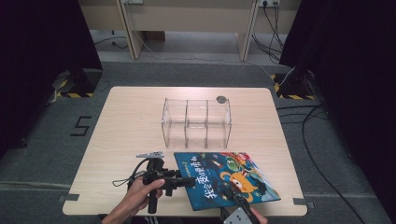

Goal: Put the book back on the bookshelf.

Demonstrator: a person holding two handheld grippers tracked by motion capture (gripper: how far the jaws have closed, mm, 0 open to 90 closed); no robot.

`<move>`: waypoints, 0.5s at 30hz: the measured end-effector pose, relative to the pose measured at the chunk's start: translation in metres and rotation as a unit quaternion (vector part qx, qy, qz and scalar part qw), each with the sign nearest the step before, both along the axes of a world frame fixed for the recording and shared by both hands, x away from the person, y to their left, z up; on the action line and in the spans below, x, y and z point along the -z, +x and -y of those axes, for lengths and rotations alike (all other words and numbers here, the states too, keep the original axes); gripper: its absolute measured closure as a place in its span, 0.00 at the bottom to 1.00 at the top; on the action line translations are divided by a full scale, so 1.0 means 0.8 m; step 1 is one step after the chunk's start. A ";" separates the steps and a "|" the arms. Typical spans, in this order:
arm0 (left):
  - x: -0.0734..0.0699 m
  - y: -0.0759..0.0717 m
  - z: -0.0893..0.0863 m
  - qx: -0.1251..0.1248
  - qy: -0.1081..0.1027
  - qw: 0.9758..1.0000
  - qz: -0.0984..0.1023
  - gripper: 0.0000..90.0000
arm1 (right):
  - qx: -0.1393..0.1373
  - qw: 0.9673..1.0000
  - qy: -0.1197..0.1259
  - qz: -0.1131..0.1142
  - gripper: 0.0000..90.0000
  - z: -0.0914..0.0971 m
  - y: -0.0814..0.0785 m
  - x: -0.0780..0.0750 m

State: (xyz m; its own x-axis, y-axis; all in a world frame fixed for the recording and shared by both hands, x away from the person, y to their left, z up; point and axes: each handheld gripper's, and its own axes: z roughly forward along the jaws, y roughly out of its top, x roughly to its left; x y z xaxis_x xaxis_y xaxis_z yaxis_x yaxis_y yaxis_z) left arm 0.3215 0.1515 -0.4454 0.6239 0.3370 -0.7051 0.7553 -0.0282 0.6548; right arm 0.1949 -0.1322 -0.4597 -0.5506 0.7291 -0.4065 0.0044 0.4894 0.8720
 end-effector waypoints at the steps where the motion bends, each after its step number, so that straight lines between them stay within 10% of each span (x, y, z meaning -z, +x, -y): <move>1: -0.001 0.000 -0.002 -0.002 0.001 1.000 0.003 0.31 | -0.002 1.000 0.001 0.001 0.72 0.002 0.001 -0.001; 15: -0.007 -0.005 -0.035 -0.027 0.008 0.999 0.033 0.31 | -0.007 1.000 0.020 -0.004 0.72 0.014 0.007 -0.009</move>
